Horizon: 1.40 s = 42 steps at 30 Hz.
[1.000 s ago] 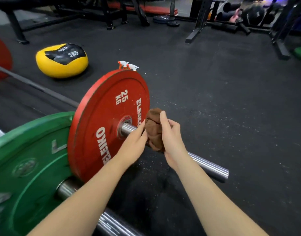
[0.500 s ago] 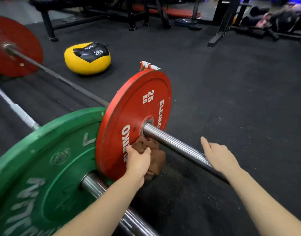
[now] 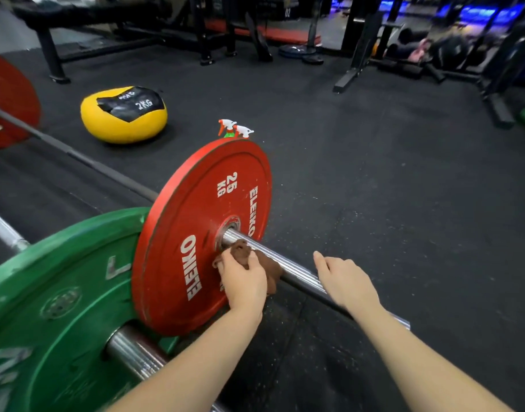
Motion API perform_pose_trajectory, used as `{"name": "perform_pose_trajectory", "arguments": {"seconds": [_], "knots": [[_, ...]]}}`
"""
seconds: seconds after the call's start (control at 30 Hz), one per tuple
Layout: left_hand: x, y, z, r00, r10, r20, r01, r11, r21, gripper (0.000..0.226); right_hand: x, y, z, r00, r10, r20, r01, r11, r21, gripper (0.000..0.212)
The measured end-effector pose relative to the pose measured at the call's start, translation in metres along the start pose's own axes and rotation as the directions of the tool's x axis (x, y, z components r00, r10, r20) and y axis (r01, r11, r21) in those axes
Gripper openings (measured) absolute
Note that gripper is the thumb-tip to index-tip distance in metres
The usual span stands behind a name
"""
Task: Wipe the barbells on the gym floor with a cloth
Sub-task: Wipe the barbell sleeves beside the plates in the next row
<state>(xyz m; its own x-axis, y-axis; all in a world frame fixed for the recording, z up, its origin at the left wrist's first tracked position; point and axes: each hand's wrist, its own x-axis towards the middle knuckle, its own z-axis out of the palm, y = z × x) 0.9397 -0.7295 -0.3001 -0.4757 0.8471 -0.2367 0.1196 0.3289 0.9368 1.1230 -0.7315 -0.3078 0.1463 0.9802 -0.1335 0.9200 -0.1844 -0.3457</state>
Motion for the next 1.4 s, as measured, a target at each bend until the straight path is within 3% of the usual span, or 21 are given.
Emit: {"name": "perform_pose_trajectory", "arguments": {"seconds": [0.17,0.27,0.37,0.43,0.53,0.63,0.77,0.97,1.1,1.27,1.4], "knots": [[-0.053,0.004,0.029,0.974,0.123,0.188,-0.135,0.989,0.055,0.024,-0.001,0.002,-0.001,0.999,-0.037,-0.017,0.038,0.999,0.007,0.054],[-0.031,0.016,0.029,0.993,0.081,0.088,-0.083,0.996,0.018,0.032,-0.004,0.003,-0.003,0.998,0.004,-0.063,-0.001,0.998,0.057,0.057],[0.013,0.020,0.015,0.996,-0.072,-0.059,0.071,0.997,-0.022,0.050,-0.006,0.003,-0.002,0.997,0.022,-0.076,-0.016,0.996,0.082,0.058],[0.023,0.019,0.008,0.991,-0.113,-0.073,0.111,0.993,-0.025,0.054,-0.006,0.003,0.000,0.997,0.019,-0.077,-0.012,0.996,0.085,0.058],[-0.003,0.012,0.013,0.999,-0.036,-0.013,0.037,0.998,0.056,0.053,-0.003,0.003,-0.001,0.996,0.034,-0.081,-0.024,0.992,0.121,0.061],[-0.055,0.001,0.031,0.991,-0.024,0.134,0.011,0.995,0.098,0.045,0.002,0.007,-0.003,0.997,0.063,-0.045,-0.051,0.971,0.232,0.058],[-0.096,-0.003,0.044,0.958,-0.017,0.285,-0.005,0.997,0.076,0.041,0.005,0.014,-0.008,0.984,0.179,-0.018,-0.134,0.797,0.589,0.056],[-0.047,0.005,0.031,0.998,0.004,0.065,-0.004,1.000,0.001,0.039,0.004,0.028,-0.011,0.969,0.243,0.038,-0.163,0.521,0.838,0.056],[-0.035,0.005,0.029,0.996,-0.083,0.015,0.082,0.996,0.027,0.046,0.004,0.027,-0.009,0.969,0.243,0.037,-0.164,0.524,0.836,0.053],[-0.099,-0.011,0.046,0.953,-0.170,0.250,0.168,0.985,0.031,0.046,0.003,0.026,-0.010,0.968,0.249,0.020,-0.155,0.536,0.830,0.052],[-0.130,-0.019,0.055,0.820,-0.255,0.513,0.321,0.946,-0.044,0.036,0.004,0.030,-0.009,0.966,0.260,0.008,-0.146,0.514,0.845,0.052]]}}
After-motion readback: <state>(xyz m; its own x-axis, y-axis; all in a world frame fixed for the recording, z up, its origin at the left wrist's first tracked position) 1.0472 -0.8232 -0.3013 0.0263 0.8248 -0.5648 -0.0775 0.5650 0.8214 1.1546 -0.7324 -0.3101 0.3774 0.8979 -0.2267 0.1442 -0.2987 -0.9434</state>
